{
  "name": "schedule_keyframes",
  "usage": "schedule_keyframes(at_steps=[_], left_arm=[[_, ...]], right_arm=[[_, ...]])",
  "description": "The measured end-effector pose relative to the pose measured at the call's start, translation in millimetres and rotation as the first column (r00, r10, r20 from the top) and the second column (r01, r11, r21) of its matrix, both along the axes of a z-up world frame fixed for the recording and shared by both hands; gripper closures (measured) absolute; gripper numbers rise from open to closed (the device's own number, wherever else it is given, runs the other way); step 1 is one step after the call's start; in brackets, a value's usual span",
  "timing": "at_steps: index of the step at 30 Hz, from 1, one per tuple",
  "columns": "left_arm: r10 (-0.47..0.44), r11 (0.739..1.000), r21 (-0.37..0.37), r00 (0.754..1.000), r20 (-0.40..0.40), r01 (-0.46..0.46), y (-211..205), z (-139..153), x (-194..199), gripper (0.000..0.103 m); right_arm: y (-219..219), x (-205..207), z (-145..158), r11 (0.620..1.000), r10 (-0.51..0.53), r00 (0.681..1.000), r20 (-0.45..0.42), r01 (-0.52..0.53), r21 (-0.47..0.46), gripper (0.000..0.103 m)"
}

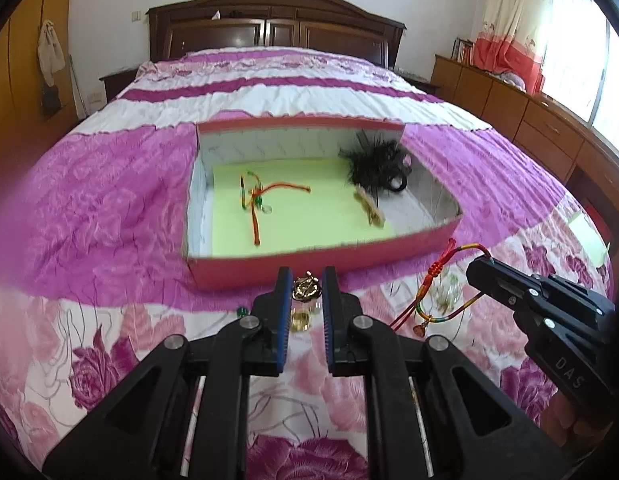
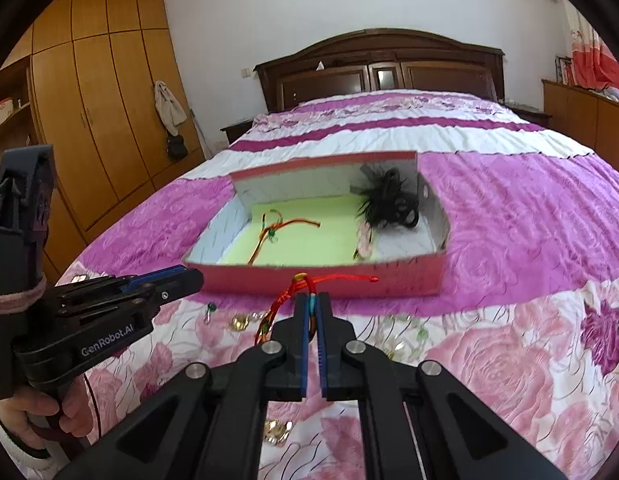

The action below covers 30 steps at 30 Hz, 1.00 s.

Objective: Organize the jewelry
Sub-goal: 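Carry the red-cord bracelet with the right tool while the left tool carries the gold rose charm into the box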

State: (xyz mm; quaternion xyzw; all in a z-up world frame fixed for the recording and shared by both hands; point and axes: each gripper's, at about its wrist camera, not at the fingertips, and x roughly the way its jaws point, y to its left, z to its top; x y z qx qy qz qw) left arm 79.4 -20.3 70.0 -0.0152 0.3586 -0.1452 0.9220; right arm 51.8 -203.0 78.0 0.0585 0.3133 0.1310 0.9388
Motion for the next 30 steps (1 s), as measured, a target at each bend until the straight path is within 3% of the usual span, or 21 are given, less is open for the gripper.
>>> schedule_keyframes(at_steps=[9, 18, 30], left_arm=[[0.015, 1.000, 0.010, 0.995, 0.101, -0.017, -7.6, 18.5, 21.6, 0.097], [0.042, 0.999, 0.021, 0.986, 0.163, -0.046, -12.1, 17.1, 48.8, 0.097], [0.069, 0.996, 0.044, 0.992, 0.108, -0.074, -19.0, -13.2, 98.5, 0.097]], right_arm=[[-9.3, 20.2, 16.1, 0.999, -0.036, 0.998, 0.052, 0.035, 0.003, 0.098], [-17.2, 54.6, 22.5, 0.998, -0.068, 0.994, 0.081, 0.069, -0.003, 0.098], [-30.6, 108.5, -6.1, 0.992, -0.116, 0.993, 0.017, 0.117, -0.048, 0.098]])
